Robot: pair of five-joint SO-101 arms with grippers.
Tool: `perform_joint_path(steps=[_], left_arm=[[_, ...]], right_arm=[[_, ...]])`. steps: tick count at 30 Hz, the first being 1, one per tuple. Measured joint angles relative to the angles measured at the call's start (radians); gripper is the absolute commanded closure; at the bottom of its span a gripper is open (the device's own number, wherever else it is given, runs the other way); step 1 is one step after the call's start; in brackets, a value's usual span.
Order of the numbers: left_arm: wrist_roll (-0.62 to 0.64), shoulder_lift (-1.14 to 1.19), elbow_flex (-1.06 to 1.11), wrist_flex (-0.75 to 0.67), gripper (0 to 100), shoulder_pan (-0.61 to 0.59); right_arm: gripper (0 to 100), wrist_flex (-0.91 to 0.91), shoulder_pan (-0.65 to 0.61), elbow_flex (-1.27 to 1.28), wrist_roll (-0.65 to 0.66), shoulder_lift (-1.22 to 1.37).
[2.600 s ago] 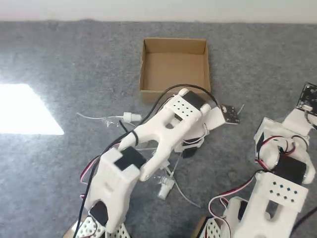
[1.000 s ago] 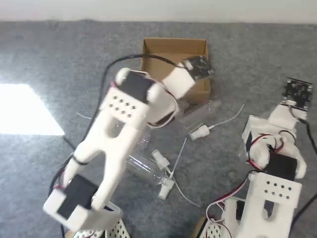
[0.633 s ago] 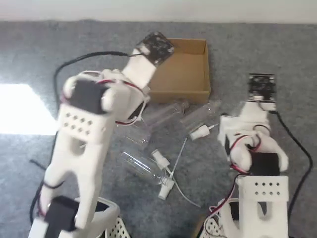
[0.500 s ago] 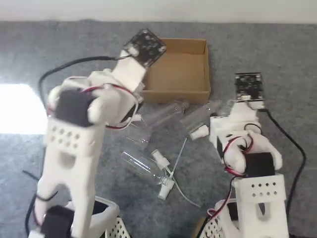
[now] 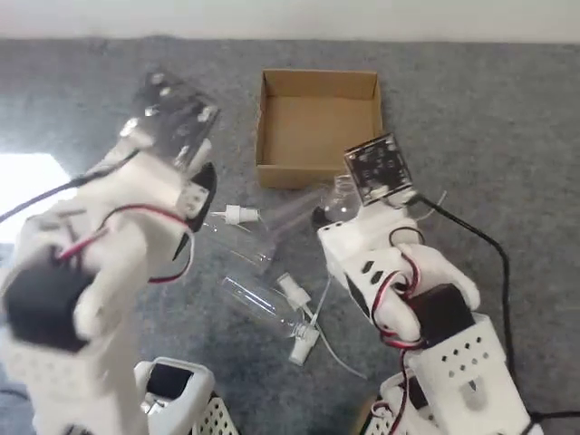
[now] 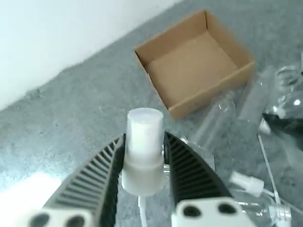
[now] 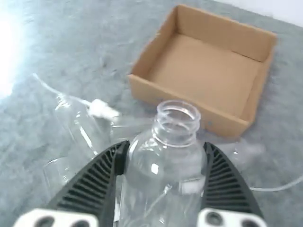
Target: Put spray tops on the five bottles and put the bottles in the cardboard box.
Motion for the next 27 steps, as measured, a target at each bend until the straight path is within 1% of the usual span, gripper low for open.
perform_joint_path(steps=[6,10,14,18,24,27], left_arm=[[0.083,-0.1,0.0,0.0,98,-0.006],[0.186,-0.146,-0.002,-0.029,98,-0.006],[0.276,-0.157,-0.002,-0.066,98,-0.006],[0.371,-0.157,0.002,-0.127,98,-0.006],[0.453,-0.157,0.006,-0.233,98,-0.006],[0.48,-0.157,0.023,-0.288,98,0.028]], right_arm=[[84.8,0.02,-0.014,0.0,0.0,-0.104],[84.6,0.02,-0.014,0.017,0.0,-0.196],[84.7,0.009,-0.012,0.107,0.003,-0.302],[84.7,-0.046,-0.012,0.21,0.071,-0.399],[84.7,-0.124,-0.012,0.33,0.089,-0.499],[84.7,-0.141,-0.054,0.377,0.089,-0.52]])
